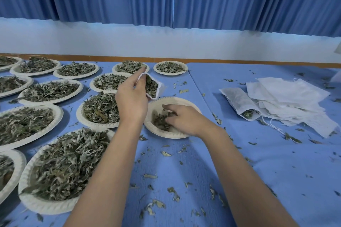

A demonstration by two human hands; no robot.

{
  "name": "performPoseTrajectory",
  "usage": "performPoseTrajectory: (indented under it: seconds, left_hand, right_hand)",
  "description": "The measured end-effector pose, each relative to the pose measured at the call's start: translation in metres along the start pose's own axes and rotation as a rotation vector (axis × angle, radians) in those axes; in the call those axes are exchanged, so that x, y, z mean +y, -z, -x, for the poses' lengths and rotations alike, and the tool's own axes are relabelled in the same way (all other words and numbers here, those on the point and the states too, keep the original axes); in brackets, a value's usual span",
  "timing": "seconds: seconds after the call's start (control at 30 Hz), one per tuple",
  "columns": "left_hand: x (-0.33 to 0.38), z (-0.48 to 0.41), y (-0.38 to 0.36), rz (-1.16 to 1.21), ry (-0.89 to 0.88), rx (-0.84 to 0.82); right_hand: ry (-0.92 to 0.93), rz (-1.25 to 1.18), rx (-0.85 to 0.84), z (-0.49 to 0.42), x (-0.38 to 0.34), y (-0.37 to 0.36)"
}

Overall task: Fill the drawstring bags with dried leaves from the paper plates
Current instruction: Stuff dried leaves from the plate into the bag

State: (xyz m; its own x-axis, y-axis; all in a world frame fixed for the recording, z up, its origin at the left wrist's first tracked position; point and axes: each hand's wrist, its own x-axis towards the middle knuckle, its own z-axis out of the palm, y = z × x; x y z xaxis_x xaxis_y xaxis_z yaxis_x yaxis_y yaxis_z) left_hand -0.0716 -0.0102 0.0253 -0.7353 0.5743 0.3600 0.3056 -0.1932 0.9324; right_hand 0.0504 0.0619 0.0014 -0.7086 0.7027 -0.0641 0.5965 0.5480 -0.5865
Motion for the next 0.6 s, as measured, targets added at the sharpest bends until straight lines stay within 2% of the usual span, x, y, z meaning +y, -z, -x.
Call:
performPoseTrajectory:
  seconds: [0.13, 0.3, 0.4, 0.5, 0.6]
  left_hand:
    - [-0.001, 0.000, -0.001, 0.005, 0.014, 0.002]
    - [-0.004, 0.002, -0.001, 0.007, 0.018, -0.009]
    - [-0.004, 0.003, -0.002, 0.018, 0.042, -0.022]
    - [-0.002, 0.002, -0.001, 0.050, 0.064, 0.002]
    - [0.008, -0.001, 0.003, 0.067, 0.042, 0.073]
  right_hand:
    - [0.087, 0.123, -0.036, 0.001, -0.002, -0.001]
    - [0.148, 0.152, 0.036, 0.000, 0.001, -0.004]
    - [0.204, 0.190, -0.050, -0.003, -0.001, -0.010]
    - [0.202, 0.205, -0.086, -0.005, 0.001, -0.016]
    - [0.165, 0.221, -0.025, -0.005, 0.004, -0.015]
